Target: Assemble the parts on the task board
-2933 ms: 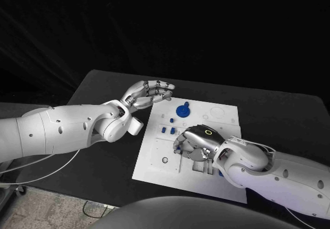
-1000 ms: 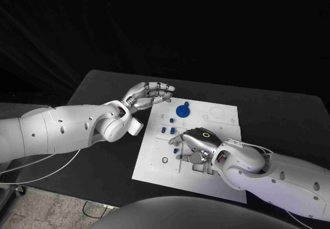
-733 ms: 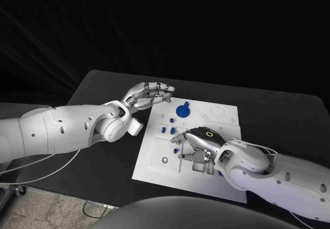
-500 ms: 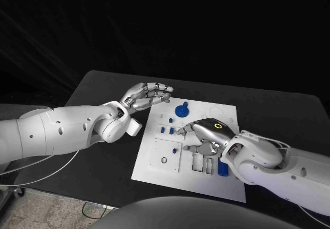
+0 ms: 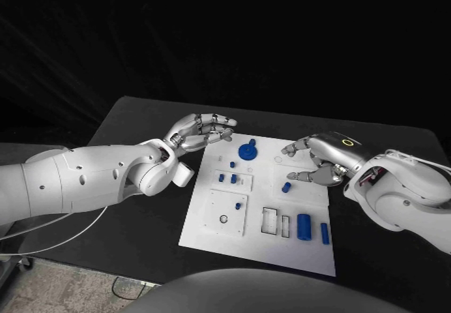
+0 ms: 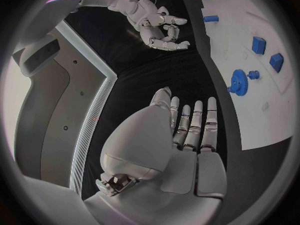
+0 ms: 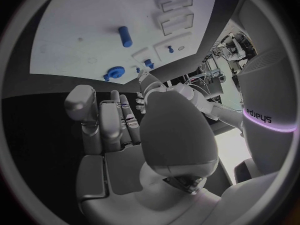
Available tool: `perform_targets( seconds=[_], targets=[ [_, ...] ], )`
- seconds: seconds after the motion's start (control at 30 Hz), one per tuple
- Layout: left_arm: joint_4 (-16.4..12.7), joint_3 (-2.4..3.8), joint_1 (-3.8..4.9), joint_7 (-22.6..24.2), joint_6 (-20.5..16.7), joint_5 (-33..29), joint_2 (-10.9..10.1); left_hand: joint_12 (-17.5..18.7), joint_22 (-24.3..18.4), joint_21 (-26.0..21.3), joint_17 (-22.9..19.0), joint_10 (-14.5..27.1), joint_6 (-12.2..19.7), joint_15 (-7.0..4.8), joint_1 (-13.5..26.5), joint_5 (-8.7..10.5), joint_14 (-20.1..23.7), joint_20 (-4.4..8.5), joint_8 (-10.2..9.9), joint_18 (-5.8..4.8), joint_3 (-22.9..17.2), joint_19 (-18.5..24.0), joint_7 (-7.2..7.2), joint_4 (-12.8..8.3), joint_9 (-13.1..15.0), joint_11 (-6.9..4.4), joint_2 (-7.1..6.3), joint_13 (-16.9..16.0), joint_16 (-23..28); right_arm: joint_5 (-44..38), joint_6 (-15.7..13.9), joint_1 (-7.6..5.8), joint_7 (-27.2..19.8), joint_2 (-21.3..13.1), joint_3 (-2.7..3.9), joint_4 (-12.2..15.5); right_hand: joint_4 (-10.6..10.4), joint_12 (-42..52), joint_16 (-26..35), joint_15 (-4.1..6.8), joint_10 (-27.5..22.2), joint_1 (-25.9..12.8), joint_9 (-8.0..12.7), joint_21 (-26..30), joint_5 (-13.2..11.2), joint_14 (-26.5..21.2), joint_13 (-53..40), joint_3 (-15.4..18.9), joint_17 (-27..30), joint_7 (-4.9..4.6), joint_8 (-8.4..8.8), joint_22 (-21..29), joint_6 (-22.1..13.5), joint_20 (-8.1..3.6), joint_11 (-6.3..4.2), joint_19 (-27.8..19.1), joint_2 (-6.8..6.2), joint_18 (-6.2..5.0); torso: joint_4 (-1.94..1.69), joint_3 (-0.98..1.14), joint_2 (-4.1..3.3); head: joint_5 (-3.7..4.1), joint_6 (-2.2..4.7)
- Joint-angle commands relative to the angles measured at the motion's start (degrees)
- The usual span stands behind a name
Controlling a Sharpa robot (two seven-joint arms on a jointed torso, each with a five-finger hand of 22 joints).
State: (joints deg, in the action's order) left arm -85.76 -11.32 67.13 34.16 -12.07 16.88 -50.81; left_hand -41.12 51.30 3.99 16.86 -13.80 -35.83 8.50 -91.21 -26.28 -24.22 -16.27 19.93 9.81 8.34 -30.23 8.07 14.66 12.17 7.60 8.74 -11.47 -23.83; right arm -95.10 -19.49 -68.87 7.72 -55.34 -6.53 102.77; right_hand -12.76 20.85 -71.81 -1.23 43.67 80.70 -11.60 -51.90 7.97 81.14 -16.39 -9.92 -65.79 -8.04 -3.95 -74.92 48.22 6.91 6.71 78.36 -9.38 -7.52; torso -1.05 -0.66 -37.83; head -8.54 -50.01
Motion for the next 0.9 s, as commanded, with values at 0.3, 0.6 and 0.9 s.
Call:
perform_targets(
  seconds=[0.3, 0.6, 0.9],
  targets=[
    [-0.1, -0.01, -0.01, 0.1, 1.4, -0.2, 0.6, -0.2, -0.1, 0.3, -0.1, 0.1, 0.0, 0.18, -0.8, -0.86, -0.1, -0.02, 0.2, 0.12, -0.4, -0.6, 0.33, -0.1, -0.2, 0.53, 0.38, 0.3, -0.3, -0.6, 6.3, 0.37, 3.5, -2.0, -0.25, -1.2, -3.5, -1.1, -0.3, -0.58, 0.3, 0.4, 1.4, -0.4, -2.1, 0.0, 2.3, 1.1, 0.3, 0.93, -0.24, -6.4, -0.2, 0.53, 0.21, 0.0, -1.51, 0.98, 0.03, -0.04, 0.04, 0.33, 0.01],
    [0.0, -0.01, -0.05, 0.1, 1.6, -0.2, 0.8, -0.2, -0.2, 0.3, -0.2, 0.1, 0.0, 0.2, -0.9, -1.08, -0.1, -0.02, 0.2, 0.1, -0.5, -0.6, 0.34, -0.2, -0.2, 0.55, 0.43, 0.3, -0.3, -0.4, 7.6, 1.62, 2.9, -1.4, -0.37, -2.1, -4.0, -3.6, -1.5, -1.01, 2.8, 0.0, 2.5, -3.1, -3.7, 1.0, 5.4, 1.8, -0.3, 0.32, -0.25, -6.9, 0.4, 0.93, 0.57, 1.3, -2.17, 1.36, -0.04, -0.06, 0.03, 0.46, 0.01],
    [-0.1, -0.02, -0.07, 0.0, 1.7, -0.2, 0.8, -0.2, -0.2, 0.3, -0.2, 0.1, 0.0, 0.2, -1.0, -1.22, -0.1, -0.01, 0.2, 0.1, -0.5, -0.6, 0.34, -0.2, -0.3, 0.56, 0.48, 0.4, -0.3, -1.4, 6.4, 3.48, 2.0, 0.7, -0.45, -4.2, -3.3, -5.2, -1.8, -0.64, 7.9, 2.0, 3.4, -3.8, -2.4, 1.4, 8.4, 0.7, -0.1, 0.23, -1.16, -7.0, 2.9, 0.7, -0.02, 1.7, -0.37, 1.36, -0.14, -0.03, 0.02, 0.54, 0.01]
  ],
)
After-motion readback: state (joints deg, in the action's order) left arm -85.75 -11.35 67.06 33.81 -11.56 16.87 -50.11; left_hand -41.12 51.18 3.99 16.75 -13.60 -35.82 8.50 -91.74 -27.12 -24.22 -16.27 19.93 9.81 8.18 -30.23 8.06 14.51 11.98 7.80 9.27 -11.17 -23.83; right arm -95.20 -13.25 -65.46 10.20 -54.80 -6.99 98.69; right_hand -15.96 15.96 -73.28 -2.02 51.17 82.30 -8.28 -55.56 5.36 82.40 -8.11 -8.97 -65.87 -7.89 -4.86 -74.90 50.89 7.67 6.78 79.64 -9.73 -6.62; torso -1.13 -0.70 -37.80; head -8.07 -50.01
